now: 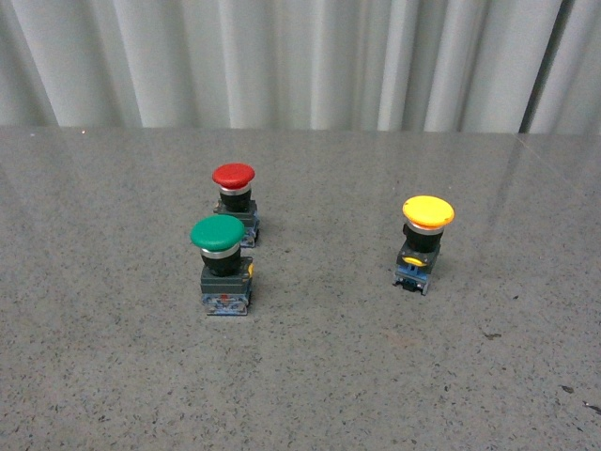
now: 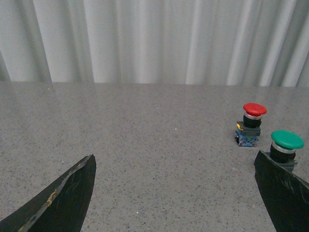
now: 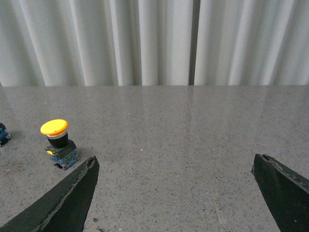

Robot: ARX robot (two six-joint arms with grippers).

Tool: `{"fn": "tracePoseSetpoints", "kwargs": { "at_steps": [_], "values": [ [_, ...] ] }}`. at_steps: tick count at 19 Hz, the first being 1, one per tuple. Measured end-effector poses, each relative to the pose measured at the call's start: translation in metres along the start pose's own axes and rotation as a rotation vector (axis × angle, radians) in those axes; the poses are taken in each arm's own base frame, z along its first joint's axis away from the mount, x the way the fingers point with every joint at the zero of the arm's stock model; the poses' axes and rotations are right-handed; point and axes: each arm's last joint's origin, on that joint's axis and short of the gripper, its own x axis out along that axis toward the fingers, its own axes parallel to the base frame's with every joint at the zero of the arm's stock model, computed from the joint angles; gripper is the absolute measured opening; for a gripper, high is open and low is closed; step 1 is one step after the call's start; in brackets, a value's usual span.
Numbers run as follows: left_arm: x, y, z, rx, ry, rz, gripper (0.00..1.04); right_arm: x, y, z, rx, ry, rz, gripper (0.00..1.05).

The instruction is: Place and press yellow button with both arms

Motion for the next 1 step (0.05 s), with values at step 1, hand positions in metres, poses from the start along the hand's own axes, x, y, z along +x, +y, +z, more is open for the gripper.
{"fn": "tracePoseSetpoints", "kwargs": {
  "at_steps": [1],
  "values": [
    [0.0,0.0,0.0,0.0,0.0,0.0,0.98,0.0,0.0,0.0,0.0,0.0,0.0,0.98]
  ]
}}
